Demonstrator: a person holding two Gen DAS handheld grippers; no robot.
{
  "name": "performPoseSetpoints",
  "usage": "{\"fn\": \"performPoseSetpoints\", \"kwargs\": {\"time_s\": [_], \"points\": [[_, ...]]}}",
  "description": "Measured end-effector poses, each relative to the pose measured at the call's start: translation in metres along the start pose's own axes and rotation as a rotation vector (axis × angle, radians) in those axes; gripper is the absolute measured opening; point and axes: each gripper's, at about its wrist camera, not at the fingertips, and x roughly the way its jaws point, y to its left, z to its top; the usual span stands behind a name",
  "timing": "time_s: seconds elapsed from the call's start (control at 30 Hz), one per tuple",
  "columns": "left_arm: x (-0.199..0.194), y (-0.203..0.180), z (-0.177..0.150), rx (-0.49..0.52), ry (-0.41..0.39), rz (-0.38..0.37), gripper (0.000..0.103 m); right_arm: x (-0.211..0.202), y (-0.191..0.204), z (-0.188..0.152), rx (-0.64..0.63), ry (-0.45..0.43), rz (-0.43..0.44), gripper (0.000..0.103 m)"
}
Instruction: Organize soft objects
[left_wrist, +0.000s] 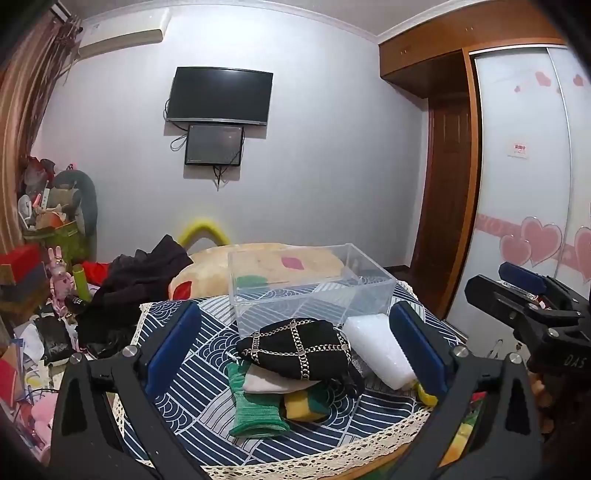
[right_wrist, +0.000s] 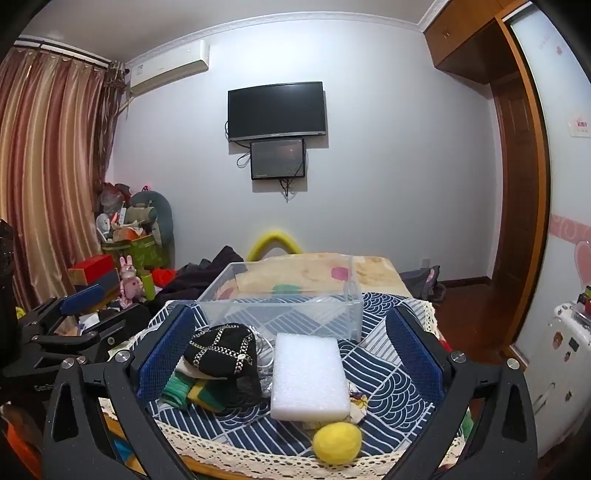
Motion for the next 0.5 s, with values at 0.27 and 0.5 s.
{"fn": "performPoseSetpoints", "kwargs": {"time_s": [0.27,0.5], "points": [[-0.0021,0.0004,0.0008,0.004,-0.005,0.001,0.103,-0.0001,0.0006,-0.0001,0.001,-0.004,0.007,0.103],[-0.0036,0.0007,0.0019,0.007,-0.01,0.003,0.103,-0.0017,0.0014,0.0004,0.003,-0.007,0.01,0.103]]}}
